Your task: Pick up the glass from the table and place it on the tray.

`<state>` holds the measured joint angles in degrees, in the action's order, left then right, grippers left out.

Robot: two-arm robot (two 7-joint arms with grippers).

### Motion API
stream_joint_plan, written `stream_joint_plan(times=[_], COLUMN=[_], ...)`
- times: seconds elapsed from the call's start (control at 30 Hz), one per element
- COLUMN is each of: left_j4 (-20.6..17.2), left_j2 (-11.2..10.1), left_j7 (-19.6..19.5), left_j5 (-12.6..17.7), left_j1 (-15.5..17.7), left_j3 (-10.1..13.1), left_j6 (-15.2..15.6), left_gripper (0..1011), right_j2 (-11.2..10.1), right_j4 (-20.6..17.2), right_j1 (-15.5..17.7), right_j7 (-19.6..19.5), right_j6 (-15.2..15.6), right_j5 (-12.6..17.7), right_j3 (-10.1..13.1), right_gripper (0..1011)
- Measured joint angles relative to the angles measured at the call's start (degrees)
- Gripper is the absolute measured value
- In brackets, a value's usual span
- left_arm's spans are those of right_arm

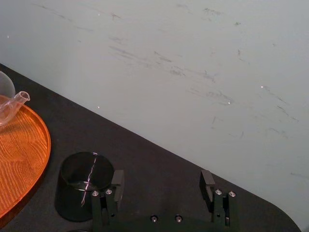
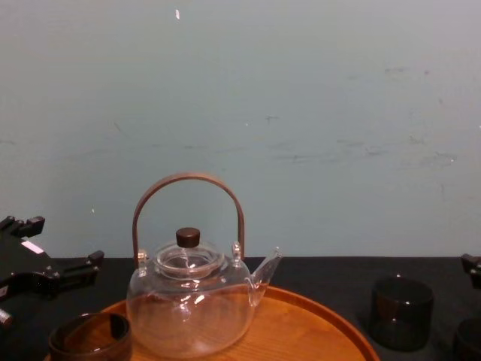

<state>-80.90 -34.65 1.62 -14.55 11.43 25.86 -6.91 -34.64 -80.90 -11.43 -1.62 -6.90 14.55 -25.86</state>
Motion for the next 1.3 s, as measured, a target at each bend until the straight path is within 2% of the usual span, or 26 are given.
stream_joint_plan(times=[1.3], left_j4=[0.0], left_j2=[0.0], left_j7=[0.0], left_j5=[0.0], left_j1=[0.0], left_j3=[0.0], left_j6=[0.0], left_gripper=[1001], right_j2=[0.0], right_j4=[0.0], right_j1=[0.0], right_j7=[0.0], right_j6=[0.0], right_j5=[0.0], right_j3=[0.0], right_gripper=[1002])
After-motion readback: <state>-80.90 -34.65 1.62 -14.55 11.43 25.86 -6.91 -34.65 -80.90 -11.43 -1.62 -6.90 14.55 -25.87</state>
